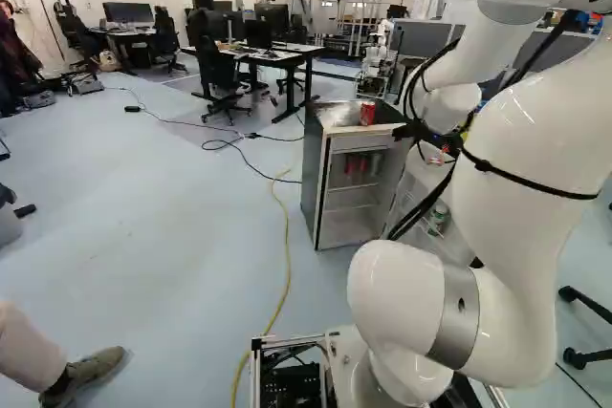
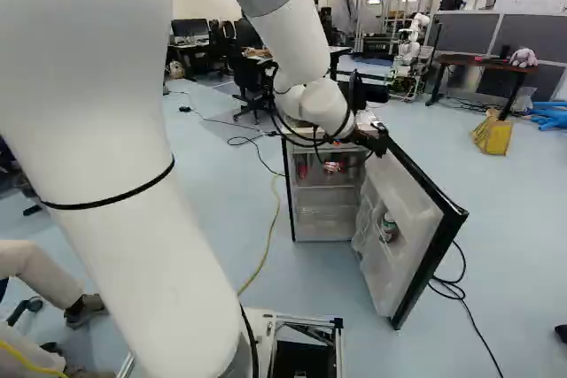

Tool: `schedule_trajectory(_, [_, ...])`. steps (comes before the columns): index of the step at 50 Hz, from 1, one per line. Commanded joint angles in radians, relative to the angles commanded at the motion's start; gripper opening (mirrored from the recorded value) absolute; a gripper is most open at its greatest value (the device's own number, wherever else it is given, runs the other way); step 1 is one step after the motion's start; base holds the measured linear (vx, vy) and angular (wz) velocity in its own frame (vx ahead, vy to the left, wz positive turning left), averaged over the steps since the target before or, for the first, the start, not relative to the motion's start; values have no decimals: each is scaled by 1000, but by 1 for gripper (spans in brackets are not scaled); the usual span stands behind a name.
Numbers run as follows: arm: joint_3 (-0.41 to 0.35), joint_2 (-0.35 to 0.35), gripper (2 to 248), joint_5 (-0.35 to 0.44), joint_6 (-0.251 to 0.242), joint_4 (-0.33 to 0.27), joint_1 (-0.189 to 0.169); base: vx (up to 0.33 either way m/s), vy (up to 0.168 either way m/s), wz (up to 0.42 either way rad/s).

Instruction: Grab a drink from the fridge

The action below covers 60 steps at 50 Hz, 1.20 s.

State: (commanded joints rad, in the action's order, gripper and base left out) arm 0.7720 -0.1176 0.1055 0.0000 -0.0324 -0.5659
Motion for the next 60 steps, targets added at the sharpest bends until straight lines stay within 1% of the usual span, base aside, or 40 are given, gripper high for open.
schedule_trajectory(18, [74, -22, 247, -156, 0, 0, -39, 0, 0, 0])
schedule_trajectory(60, [264, -86, 247, -512, 0, 0, -114, 0, 0, 0])
